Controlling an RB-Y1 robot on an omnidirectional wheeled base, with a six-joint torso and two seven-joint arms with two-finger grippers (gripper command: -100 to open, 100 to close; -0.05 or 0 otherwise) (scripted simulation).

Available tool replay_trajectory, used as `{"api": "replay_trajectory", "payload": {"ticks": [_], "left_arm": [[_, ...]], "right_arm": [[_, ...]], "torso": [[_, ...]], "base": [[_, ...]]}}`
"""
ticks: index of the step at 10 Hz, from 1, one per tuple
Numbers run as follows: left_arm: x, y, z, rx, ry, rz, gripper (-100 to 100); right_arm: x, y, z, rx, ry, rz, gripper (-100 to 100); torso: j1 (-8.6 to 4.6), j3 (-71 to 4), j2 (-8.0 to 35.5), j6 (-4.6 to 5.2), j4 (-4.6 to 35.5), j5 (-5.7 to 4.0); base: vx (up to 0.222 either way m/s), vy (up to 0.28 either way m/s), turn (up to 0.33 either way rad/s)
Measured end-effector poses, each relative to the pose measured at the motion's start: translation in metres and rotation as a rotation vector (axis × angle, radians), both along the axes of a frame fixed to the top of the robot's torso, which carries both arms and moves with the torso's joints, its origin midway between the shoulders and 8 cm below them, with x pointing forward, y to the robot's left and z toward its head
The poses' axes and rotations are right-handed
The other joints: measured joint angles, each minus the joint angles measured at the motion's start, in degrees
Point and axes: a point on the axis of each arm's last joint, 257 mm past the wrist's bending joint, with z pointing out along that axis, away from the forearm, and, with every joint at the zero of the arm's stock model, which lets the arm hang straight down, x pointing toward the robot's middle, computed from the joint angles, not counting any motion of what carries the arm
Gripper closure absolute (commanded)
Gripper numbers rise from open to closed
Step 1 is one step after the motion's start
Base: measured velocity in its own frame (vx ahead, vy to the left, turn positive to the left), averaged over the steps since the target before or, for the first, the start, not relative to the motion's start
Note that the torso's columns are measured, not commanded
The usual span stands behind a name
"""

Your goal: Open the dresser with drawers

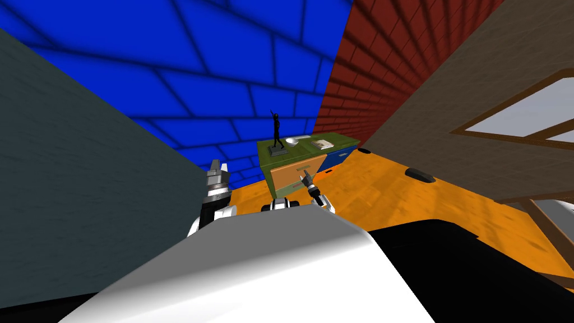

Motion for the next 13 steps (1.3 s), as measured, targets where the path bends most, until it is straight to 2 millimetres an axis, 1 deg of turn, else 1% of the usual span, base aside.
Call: {"api": "replay_trajectory", "payload": {"ticks": [2, 3, 4, 8, 10, 11, 13], "left_arm": [[0.0001, -0.0001, 0.0001, 0.000, 0.000, 0.000, 0], [0.0001, -0.0001, 0.0001, 0.000, 0.000, 0.000, 0], [0.0001, -0.0001, 0.0001, 0.000, 0.000, 0.000, 0], [0.0002, -0.0001, 0.0002, 0.000, -0.001, 0.000, 0], [0.0002, -0.0001, 0.0002, 0.000, -0.001, 0.000, 0], [0.0001, -0.0001, 0.0001, 0.000, 0.000, 0.000, 0], [0.0002, -0.0001, 0.0002, 0.000, -0.001, 0.000, 0]], "right_arm": [[-0.0008, 0.0014, -0.0023, 0.000, 0.001, -0.002, -100], [0.0046, -0.0013, 0.0008, -0.002, -0.001, -0.004, -100], [0.0056, -0.0018, 0.0011, -0.001, 0.000, -0.005, 100], [0.0041, -0.0030, 0.0014, -0.003, 0.004, 0.000, 100], [0.0023, -0.0044, 0.0015, -0.003, 0.008, 0.004, 100], [0.0007, -0.0049, -0.0017, -0.004, 0.015, 0.003, 100], [-0.0010, -0.0041, -0.0008, -0.003, 0.015, 0.010, 100]], "torso": [[0.11, 0.29, 0.50, 0.01, 0.12, 0.03], [0.21, 0.25, 0.38, -0.02, 0.12, 0.05], [0.11, 0.22, 0.37, 0.01, 0.09, 0.04], [-0.04, 0.29, 0.50, 0.07, 0.22, 0.03], [0.08, 0.22, 0.41, 0.06, 0.24, 0.09], [0.21, 0.01, 0.02, 0.01, 0.20, 0.13], [0.01, 0.16, 0.29, 0.06, 0.15, 0.06]], "base": [[0.092, 0.031, 0.020], [0.059, 0.029, 0.011], [0.010, 0.005, -0.001], [-0.146, -0.027, -0.019], [-0.153, -0.038, -0.017], [-0.144, -0.038, -0.030], [-0.172, -0.060, -0.021]]}}
